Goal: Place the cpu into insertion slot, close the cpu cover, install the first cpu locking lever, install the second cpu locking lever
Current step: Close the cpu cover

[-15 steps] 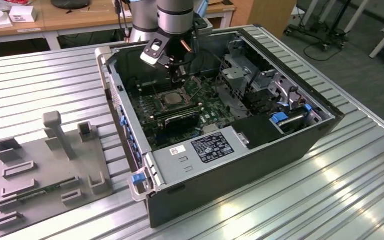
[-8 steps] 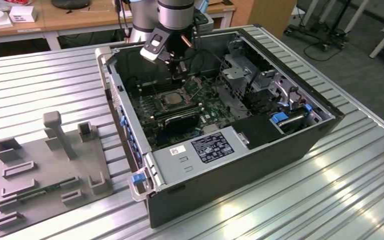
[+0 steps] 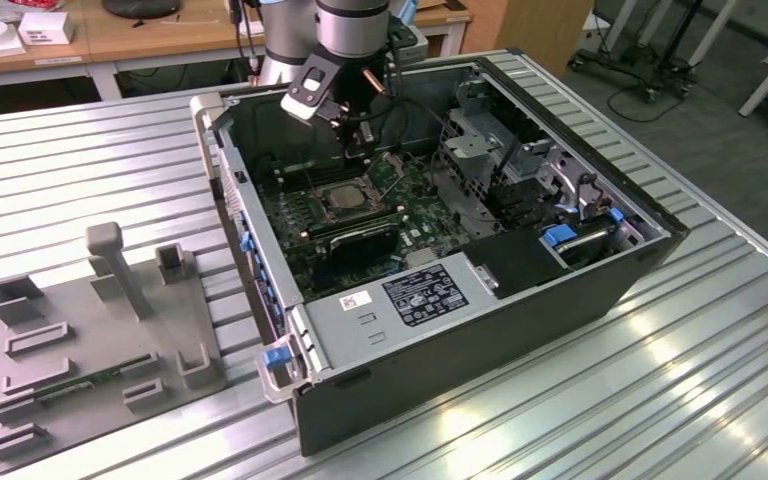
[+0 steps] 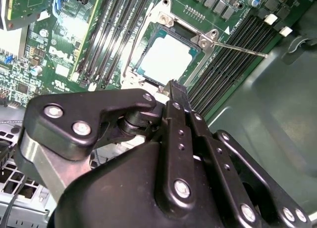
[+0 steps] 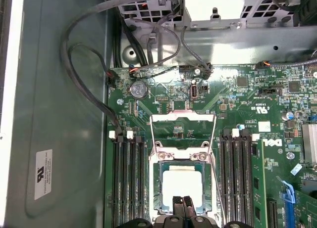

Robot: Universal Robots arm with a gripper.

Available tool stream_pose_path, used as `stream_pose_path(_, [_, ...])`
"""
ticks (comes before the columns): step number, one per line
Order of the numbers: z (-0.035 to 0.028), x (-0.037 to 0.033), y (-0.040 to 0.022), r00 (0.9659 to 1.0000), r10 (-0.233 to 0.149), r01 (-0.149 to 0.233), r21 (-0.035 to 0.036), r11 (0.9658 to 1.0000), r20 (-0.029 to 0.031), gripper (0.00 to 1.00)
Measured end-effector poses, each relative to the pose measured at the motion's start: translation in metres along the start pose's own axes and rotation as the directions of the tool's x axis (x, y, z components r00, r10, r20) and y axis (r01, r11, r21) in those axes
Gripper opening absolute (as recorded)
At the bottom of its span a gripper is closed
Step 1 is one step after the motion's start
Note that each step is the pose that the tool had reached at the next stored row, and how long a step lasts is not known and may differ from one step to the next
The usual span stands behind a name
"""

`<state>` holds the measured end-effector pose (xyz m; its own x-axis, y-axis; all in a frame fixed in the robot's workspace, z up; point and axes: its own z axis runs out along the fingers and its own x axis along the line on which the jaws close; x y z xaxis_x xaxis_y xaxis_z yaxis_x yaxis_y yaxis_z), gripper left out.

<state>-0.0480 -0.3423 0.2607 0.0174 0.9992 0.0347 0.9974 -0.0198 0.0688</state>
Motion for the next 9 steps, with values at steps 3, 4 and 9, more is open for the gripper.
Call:
stream_pose_path(3, [0.0002, 0.0001, 0.0020, 1.0000, 0.000, 0.000, -0.0001, 1.0000, -0.0001, 0.10])
stream_pose_path(4, [0.0002, 0.0001, 0.0022, 1.0000, 0.000, 0.000, -0.0001, 1.0000, -0.0001, 0.10])
stream_pose_path(9, [0.0002, 0.0001, 0.0024, 1.0000, 0.000, 0.000, -0.0001, 1.0000, -0.0001, 0.10])
